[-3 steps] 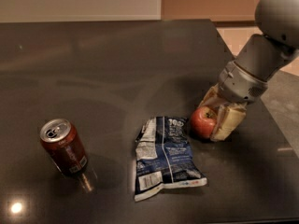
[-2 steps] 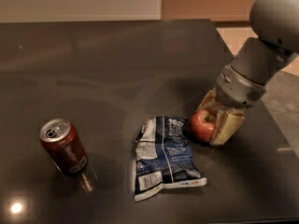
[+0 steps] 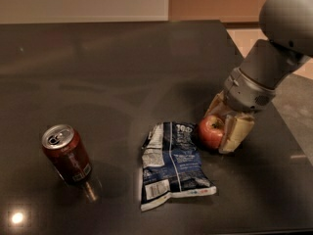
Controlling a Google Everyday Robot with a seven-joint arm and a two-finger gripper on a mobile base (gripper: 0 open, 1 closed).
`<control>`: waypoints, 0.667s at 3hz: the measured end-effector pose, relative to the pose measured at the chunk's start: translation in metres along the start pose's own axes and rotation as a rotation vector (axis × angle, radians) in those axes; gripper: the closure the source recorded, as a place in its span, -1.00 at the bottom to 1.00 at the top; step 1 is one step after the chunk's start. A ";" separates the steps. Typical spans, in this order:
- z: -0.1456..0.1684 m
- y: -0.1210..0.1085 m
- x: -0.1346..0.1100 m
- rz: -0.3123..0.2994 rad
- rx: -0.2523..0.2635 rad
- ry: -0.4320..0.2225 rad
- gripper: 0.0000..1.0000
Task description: Move apple near blue chip bag
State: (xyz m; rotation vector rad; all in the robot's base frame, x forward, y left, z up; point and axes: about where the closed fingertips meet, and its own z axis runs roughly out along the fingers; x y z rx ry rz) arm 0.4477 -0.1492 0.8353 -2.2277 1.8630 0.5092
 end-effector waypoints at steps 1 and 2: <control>0.000 -0.002 -0.001 -0.001 0.011 -0.001 -1.00; 0.000 -0.002 -0.001 -0.001 0.011 -0.001 -1.00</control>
Offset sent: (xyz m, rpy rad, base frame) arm 0.0020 0.0014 0.0001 0.0022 -0.0093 -0.0028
